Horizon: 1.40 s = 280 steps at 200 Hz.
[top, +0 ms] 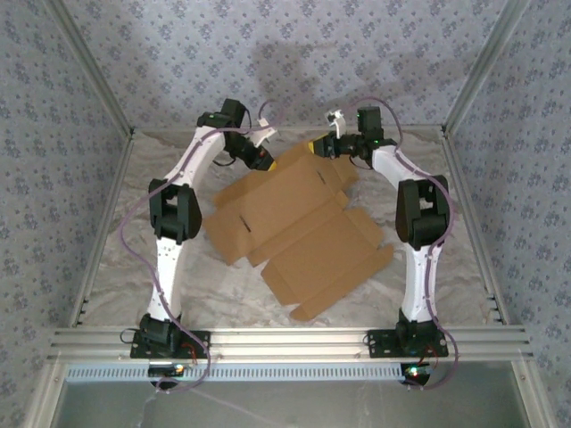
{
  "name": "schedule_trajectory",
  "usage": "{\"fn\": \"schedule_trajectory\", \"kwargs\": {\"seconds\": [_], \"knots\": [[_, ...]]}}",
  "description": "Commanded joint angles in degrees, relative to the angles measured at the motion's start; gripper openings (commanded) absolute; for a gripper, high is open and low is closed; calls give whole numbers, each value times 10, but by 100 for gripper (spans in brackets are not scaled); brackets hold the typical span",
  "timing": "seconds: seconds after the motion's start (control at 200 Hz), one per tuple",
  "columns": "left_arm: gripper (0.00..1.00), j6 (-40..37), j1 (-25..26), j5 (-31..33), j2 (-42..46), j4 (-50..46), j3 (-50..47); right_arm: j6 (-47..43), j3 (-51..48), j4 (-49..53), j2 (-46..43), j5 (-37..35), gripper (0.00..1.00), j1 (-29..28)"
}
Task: Fold the paper box
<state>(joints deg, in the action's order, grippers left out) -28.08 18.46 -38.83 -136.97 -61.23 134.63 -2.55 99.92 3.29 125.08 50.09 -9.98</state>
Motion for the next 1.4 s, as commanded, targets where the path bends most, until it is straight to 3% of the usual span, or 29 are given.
{"fn": "schedule_trajectory", "kwargs": {"seconds": [0.0,0.12,0.23,0.39,0.455,0.57,0.68,0.76,0.85,0.904,0.974,1.069,1.394], "knots": [[0,-2,7,49,1,15,26,11,19,20,7,-37,50,1],[0,-27,22,136,18,35,25,39,-28,-20,-45,-102,71,6],[0,-73,46,225,35,50,23,78,-75,-48,-111,-169,73,11],[0,-146,88,351,61,89,-16,129,-113,58,-186,-311,58,-15],[0,-165,104,399,71,111,-37,180,-140,111,-212,-336,48,-23],[0,-187,125,452,94,151,-63,245,-260,84,-280,-374,32,-40],[0,-213,140,481,130,218,-119,341,-369,71,-347,-376,13,-48],[0,-223,147,492,147,253,-144,382,-423,79,-378,-328,0,-48],[0,-225,147,497,165,283,-169,426,-479,58,-398,-270,0,-56],[0,-230,148,498,180,308,-193,463,-525,-9,-390,-208,0,-67],[0,-235,147,495,197,333,-220,509,-561,-72,-373,-190,0,-82],[0,-241,149,483,221,362,-263,574,-595,-148,-344,-197,0,-100],[0,-294,201,499,292,453,-405,715,-591,-154,-239,-281,0,-164]]}}
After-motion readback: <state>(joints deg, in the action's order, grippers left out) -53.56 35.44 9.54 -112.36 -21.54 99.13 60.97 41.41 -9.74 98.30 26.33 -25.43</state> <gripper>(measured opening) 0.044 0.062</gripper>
